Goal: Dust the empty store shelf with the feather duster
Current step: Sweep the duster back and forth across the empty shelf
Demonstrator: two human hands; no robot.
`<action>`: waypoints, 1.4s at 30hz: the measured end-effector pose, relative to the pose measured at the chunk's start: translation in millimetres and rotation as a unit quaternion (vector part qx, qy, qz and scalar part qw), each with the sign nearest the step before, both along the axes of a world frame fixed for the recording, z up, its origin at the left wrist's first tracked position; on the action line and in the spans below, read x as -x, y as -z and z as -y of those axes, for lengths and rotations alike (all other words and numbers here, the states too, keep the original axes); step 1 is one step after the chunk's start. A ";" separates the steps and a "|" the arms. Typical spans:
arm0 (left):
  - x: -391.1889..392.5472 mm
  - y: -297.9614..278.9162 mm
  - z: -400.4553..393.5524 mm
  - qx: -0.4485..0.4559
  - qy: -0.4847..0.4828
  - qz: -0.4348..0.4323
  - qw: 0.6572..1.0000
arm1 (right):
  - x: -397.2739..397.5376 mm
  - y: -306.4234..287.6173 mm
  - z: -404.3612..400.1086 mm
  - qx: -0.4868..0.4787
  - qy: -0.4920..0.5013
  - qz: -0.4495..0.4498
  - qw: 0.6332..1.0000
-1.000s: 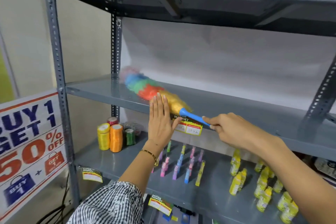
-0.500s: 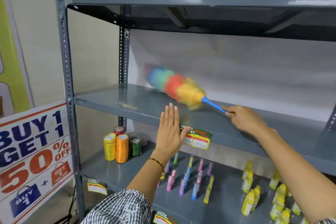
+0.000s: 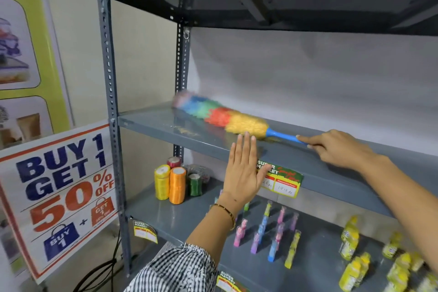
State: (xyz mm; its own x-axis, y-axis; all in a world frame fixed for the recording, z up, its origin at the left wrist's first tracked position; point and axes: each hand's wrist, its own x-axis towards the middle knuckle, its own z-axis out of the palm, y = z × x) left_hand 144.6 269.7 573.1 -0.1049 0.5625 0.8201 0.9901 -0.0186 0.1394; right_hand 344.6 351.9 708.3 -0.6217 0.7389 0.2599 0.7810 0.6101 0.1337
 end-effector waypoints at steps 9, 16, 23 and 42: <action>-1.5 1.8 0.3 0.005 -0.004 0.013 1.000 | 27.8 -4.1 -27.3 -0.009 0.034 -0.090 0.995; -0.6 5.7 -3.3 0.008 -0.023 0.010 1.000 | 88.7 2.3 -18.3 -0.060 -0.008 0.027 0.998; -0.2 8.0 -4.8 0.004 -0.015 0.013 1.000 | 75.9 -16.6 -24.8 -0.054 -0.094 -0.090 0.990; -0.5 3.5 0.0 0.022 -0.046 -0.008 0.999 | 30.7 21.1 8.0 0.055 -0.098 -0.043 0.993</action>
